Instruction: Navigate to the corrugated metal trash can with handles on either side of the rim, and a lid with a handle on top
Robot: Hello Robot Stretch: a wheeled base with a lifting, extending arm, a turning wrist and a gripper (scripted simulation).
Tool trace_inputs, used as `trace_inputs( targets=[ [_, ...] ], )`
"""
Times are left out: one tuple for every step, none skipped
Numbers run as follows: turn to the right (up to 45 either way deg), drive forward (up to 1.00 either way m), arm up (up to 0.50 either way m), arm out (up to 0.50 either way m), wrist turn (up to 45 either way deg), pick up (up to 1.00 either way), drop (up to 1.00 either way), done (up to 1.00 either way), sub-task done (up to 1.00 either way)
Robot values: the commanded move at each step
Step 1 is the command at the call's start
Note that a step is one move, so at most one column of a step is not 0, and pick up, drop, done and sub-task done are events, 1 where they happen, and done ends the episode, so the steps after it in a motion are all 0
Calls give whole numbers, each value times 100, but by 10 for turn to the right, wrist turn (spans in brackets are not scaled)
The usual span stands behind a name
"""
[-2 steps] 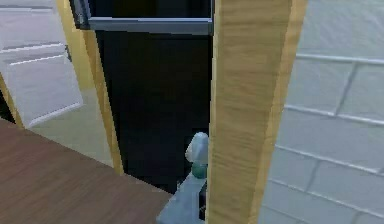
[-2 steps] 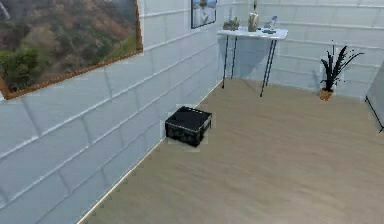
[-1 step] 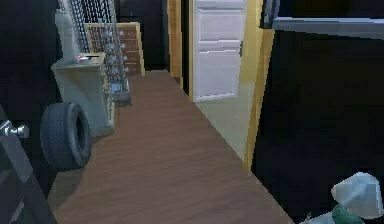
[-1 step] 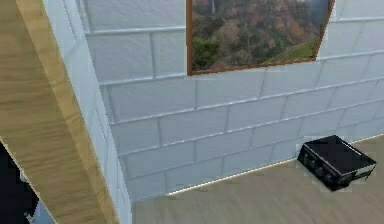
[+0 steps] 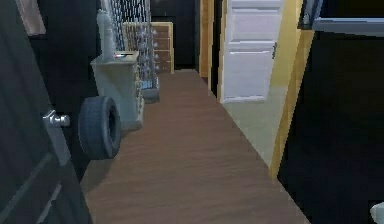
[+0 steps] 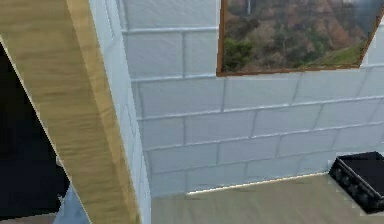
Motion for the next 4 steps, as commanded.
trace_inputs(
  targets=[
    [-30, 0, 0, 0, 0, 0, 0, 0, 0],
    [0, 30, 0, 0, 0, 0, 0, 0, 0],
    [60, 0, 0, 0, 0, 0, 0, 0, 0],
    [0, 100, 0, 0, 0, 0, 0, 0, 0]
  ],
)
